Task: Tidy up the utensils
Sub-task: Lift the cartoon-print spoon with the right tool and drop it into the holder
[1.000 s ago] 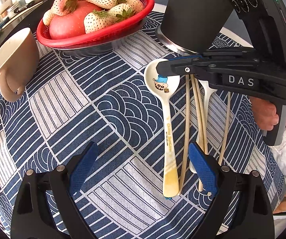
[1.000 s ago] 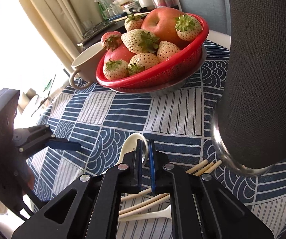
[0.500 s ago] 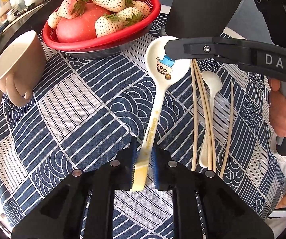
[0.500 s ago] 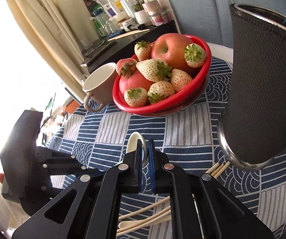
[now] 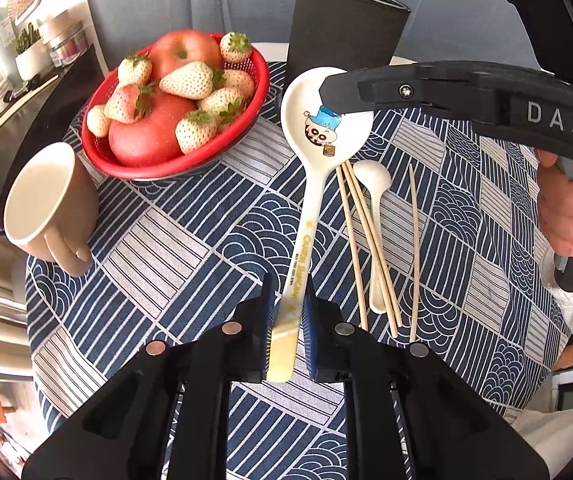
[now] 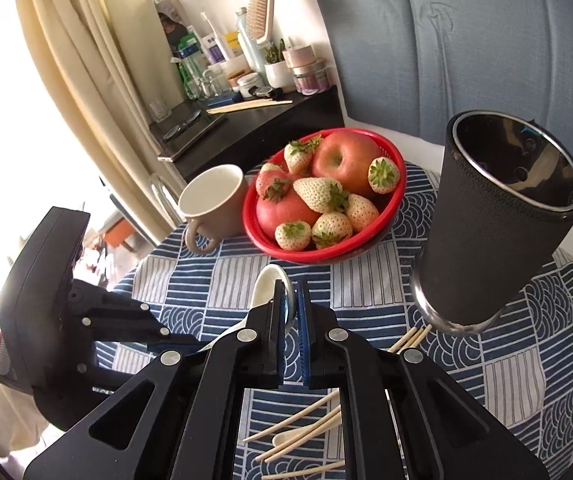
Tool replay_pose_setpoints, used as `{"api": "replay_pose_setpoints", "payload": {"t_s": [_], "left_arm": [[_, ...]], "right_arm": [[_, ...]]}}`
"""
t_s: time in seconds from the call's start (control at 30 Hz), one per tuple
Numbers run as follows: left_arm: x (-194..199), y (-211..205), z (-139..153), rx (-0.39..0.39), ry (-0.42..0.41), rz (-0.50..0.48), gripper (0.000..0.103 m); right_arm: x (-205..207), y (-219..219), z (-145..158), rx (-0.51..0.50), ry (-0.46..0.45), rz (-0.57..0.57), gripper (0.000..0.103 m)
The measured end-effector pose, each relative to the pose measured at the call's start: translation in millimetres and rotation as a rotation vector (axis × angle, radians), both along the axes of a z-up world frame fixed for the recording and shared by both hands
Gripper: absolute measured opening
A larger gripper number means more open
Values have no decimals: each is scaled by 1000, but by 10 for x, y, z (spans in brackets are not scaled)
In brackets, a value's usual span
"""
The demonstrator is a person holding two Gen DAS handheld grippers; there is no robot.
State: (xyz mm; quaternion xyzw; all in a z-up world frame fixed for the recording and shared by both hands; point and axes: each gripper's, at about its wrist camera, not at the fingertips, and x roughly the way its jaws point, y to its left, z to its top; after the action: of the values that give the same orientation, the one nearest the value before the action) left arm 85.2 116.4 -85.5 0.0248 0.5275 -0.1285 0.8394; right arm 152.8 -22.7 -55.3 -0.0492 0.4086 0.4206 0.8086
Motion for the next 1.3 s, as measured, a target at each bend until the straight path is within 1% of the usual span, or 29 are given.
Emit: {"api": "replay_pose_setpoints", "payload": {"t_s": [0.2, 0.3, 0.47, 0.6, 0.67, 0.7, 0.73, 0.77, 0.8, 0.87, 0.97, 1.03, 1.13, 1.2, 1.23, 1.3], "left_arm": [[50, -54, 270, 13, -66, -101, 14], [113, -147, 379, 17, -83, -150, 14], [211, -283, 589, 51, -125, -236, 14], [334, -436, 726, 71, -158, -287, 13], [401, -534, 775, 95, -169, -308, 12], [426, -581, 807, 97, -179, -319, 12], [448, -619, 850, 83, -189, -332, 12], [471, -650, 890, 68, -195, -343, 5], [503, -686, 932, 61, -200, -352, 2], [567, -748, 1014, 51, -216, -365, 2], [654, -822, 1087, 45, -224, -394, 2], [681, -846, 1092, 60, -232, -413, 2], [721, -823, 1058, 82, -225, -412, 2], [721, -780, 1021, 81, -212, -413, 2], [716, -755, 996, 77, -202, -417, 6], [694, -712, 940, 81, -186, -424, 20]], "right_arm": [[-134, -114, 335, -5, -82, -87, 5], [-185, -186, 484, 1, -115, -140, 5], [-234, -362, 718, 8, -166, -212, 5], [-248, -513, 921, -13, -232, -260, 5], [-239, -636, 1041, -9, -262, -288, 4], [-230, -689, 1097, -7, -273, -304, 4], [-213, -745, 1152, -9, -285, -321, 4], [-192, -789, 1191, -14, -296, -337, 3], [-179, -834, 1235, -15, -307, -351, 3], [-160, -921, 1309, -4, -318, -367, 3], [-138, -1023, 1356, 3, -328, -391, 3], [-125, -1066, 1334, 7, -327, -399, 3], [-87, -1093, 1222, 4, -301, -412, 3], [-64, -1069, 1125, -8, -279, -415, 3], [-56, -1058, 1077, -14, -267, -411, 3], [-57, -1009, 988, -24, -246, -398, 5]]}}
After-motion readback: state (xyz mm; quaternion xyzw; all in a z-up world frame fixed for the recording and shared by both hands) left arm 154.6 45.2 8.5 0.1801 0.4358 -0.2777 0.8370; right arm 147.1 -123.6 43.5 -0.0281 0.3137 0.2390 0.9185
